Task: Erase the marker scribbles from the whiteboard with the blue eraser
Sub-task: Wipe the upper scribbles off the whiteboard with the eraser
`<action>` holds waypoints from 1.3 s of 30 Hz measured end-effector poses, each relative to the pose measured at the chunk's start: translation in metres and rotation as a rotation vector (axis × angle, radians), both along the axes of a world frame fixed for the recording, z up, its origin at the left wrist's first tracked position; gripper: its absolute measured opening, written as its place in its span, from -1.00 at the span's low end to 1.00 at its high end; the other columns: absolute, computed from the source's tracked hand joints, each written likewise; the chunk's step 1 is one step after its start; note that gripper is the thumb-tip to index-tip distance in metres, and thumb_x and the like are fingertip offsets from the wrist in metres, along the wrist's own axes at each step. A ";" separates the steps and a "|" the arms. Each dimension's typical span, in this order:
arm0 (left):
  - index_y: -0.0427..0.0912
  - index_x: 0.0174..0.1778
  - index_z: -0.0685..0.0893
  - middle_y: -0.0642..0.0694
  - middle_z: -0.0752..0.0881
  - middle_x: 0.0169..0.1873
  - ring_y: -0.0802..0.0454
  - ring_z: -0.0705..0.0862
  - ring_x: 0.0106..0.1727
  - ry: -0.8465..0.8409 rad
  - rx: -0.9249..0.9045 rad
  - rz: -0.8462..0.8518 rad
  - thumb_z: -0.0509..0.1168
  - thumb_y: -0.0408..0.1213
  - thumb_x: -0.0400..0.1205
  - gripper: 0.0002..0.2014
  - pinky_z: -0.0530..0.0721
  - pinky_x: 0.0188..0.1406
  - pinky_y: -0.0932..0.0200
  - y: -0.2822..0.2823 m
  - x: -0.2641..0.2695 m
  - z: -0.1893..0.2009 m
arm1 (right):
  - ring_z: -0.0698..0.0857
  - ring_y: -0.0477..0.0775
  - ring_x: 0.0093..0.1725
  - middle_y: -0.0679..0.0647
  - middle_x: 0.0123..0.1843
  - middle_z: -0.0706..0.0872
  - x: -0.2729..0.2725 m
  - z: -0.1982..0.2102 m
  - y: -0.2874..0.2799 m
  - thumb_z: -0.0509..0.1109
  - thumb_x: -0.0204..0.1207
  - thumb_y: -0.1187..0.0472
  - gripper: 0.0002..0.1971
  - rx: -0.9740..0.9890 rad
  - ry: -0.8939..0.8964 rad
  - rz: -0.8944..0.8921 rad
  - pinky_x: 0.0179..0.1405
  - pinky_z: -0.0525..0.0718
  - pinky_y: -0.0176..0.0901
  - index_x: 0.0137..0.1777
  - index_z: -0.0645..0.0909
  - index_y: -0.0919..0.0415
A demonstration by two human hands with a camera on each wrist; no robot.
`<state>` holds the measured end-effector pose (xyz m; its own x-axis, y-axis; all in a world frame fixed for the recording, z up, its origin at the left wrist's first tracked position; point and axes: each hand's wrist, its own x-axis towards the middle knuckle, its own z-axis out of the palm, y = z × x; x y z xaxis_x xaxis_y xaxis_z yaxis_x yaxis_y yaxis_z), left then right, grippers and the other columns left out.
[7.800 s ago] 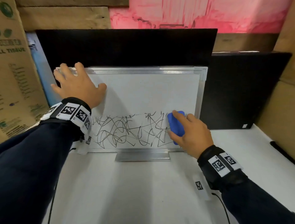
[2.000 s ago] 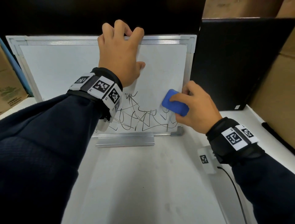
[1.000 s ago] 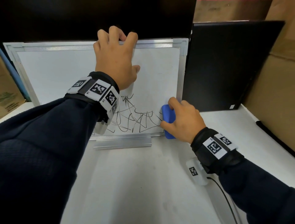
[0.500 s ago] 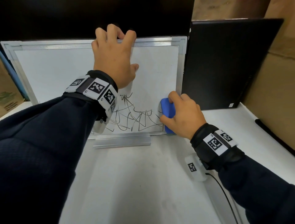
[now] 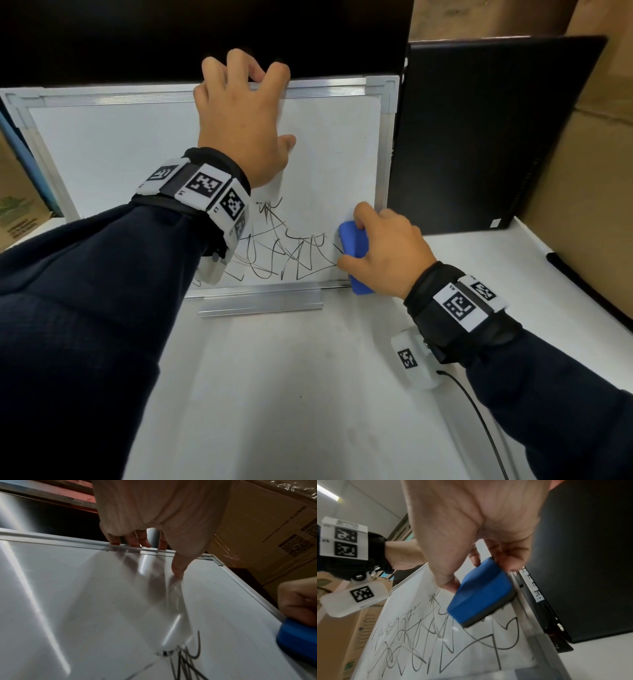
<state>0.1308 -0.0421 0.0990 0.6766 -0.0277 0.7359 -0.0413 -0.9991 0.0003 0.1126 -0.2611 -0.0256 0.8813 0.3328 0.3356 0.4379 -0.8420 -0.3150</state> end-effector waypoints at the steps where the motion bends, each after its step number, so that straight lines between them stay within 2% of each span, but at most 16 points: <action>1: -0.01 0.41 0.46 -0.22 0.46 0.35 -0.33 0.41 0.36 0.001 0.001 -0.002 0.50 0.05 0.48 -0.38 0.44 0.29 -0.17 0.000 0.000 0.000 | 0.56 0.23 -0.21 0.04 -0.11 0.48 0.001 0.003 0.000 0.42 0.34 -0.23 -0.53 0.025 -0.039 -0.012 -0.19 0.61 0.02 0.05 0.26 -0.07; 3: 0.00 0.41 0.46 -0.22 0.46 0.35 -0.33 0.41 0.36 0.003 0.004 0.000 0.50 0.05 0.48 -0.38 0.44 0.28 -0.16 0.001 -0.001 0.001 | 0.56 0.25 -0.20 0.04 -0.10 0.48 0.003 0.003 0.000 0.41 0.33 -0.23 -0.52 0.042 -0.052 -0.028 -0.21 0.61 0.02 0.03 0.21 -0.11; 5: 0.01 0.41 0.46 -0.21 0.46 0.35 -0.32 0.41 0.35 0.005 0.006 -0.003 0.50 0.05 0.48 -0.38 0.43 0.28 -0.16 0.001 -0.001 0.001 | 0.58 0.25 -0.21 0.04 -0.14 0.47 0.000 -0.003 0.001 0.43 0.33 -0.23 -0.50 -0.013 0.018 -0.030 -0.23 0.65 0.04 -0.03 0.15 -0.14; 8: 0.01 0.41 0.46 -0.21 0.46 0.35 -0.33 0.41 0.35 0.004 0.005 -0.012 0.50 0.06 0.48 -0.38 0.43 0.28 -0.17 0.002 -0.001 0.001 | 0.58 0.23 -0.23 0.03 -0.17 0.47 -0.002 -0.009 0.003 0.44 0.34 -0.21 -0.52 -0.030 0.060 -0.004 -0.25 0.64 0.01 -0.05 0.17 -0.12; 12: 0.04 0.41 0.47 -0.20 0.46 0.35 -0.33 0.41 0.36 0.006 -0.002 -0.019 0.48 0.08 0.48 -0.39 0.42 0.28 -0.15 0.004 -0.002 0.001 | 0.55 0.28 -0.20 0.06 -0.10 0.48 0.002 -0.002 0.005 0.37 0.33 -0.24 -0.55 0.050 -0.044 -0.017 -0.20 0.60 0.03 0.01 0.19 -0.14; 16: 0.08 0.43 0.46 -0.20 0.46 0.34 -0.31 0.41 0.36 0.018 0.002 -0.042 0.48 0.11 0.49 -0.39 0.40 0.30 -0.15 0.006 -0.001 0.003 | 0.58 0.29 -0.21 0.05 -0.15 0.46 -0.004 -0.014 0.009 0.41 0.33 -0.22 -0.52 -0.012 0.052 0.011 -0.24 0.68 0.05 -0.04 0.14 -0.16; 22: 0.15 0.47 0.43 -0.29 0.44 0.30 -0.34 0.40 0.36 0.028 0.005 -0.049 0.42 0.22 0.50 -0.36 0.41 0.30 -0.12 0.015 -0.005 0.003 | 0.55 0.28 -0.23 0.05 -0.14 0.47 0.001 -0.006 0.011 0.39 0.33 -0.22 -0.55 0.078 -0.028 0.000 -0.26 0.54 -0.03 -0.02 0.17 -0.15; 26: 0.23 0.49 0.39 -0.26 0.41 0.32 -0.36 0.37 0.38 0.076 0.046 -0.064 0.45 0.13 0.49 -0.35 0.28 0.41 -0.26 0.025 -0.008 0.009 | 0.55 0.24 -0.25 0.02 -0.21 0.46 -0.004 -0.017 0.016 0.43 0.30 -0.21 -0.54 0.041 0.069 0.046 -0.28 0.63 0.01 -0.07 0.21 -0.12; 28: 0.26 0.51 0.37 -0.25 0.40 0.35 -0.36 0.35 0.40 0.096 0.062 -0.063 0.49 0.08 0.48 -0.31 0.25 0.44 -0.29 0.029 -0.009 0.010 | 0.56 0.25 -0.25 0.01 -0.21 0.45 -0.003 -0.015 0.019 0.39 0.27 -0.24 -0.56 0.065 0.047 0.042 -0.27 0.64 0.03 -0.07 0.22 -0.14; 32: 0.26 0.49 0.36 -0.25 0.41 0.35 -0.37 0.36 0.40 0.087 0.069 -0.056 0.52 0.04 0.46 -0.30 0.27 0.43 -0.28 0.028 -0.010 0.009 | 0.56 0.24 -0.26 0.00 -0.17 0.45 -0.004 -0.014 0.026 0.40 0.34 -0.21 -0.58 0.066 0.016 0.041 -0.25 0.61 0.00 0.00 0.24 -0.13; 36: 0.27 0.49 0.36 -0.24 0.42 0.34 -0.36 0.38 0.40 0.075 0.073 -0.047 0.53 0.05 0.47 -0.30 0.29 0.40 -0.28 0.028 -0.010 0.008 | 0.54 0.20 -0.27 -0.01 -0.21 0.43 -0.008 -0.015 0.031 0.45 0.35 -0.19 -0.56 0.037 0.053 0.065 -0.33 0.52 -0.08 -0.04 0.21 -0.14; 39: 0.27 0.49 0.36 -0.24 0.42 0.34 -0.35 0.38 0.39 0.071 0.075 -0.043 0.53 0.05 0.46 -0.30 0.28 0.40 -0.27 0.029 -0.009 0.008 | 0.54 0.21 -0.24 0.03 -0.15 0.46 -0.006 -0.002 0.036 0.42 0.37 -0.17 -0.58 0.062 -0.020 0.044 -0.25 0.55 -0.04 0.06 0.30 -0.07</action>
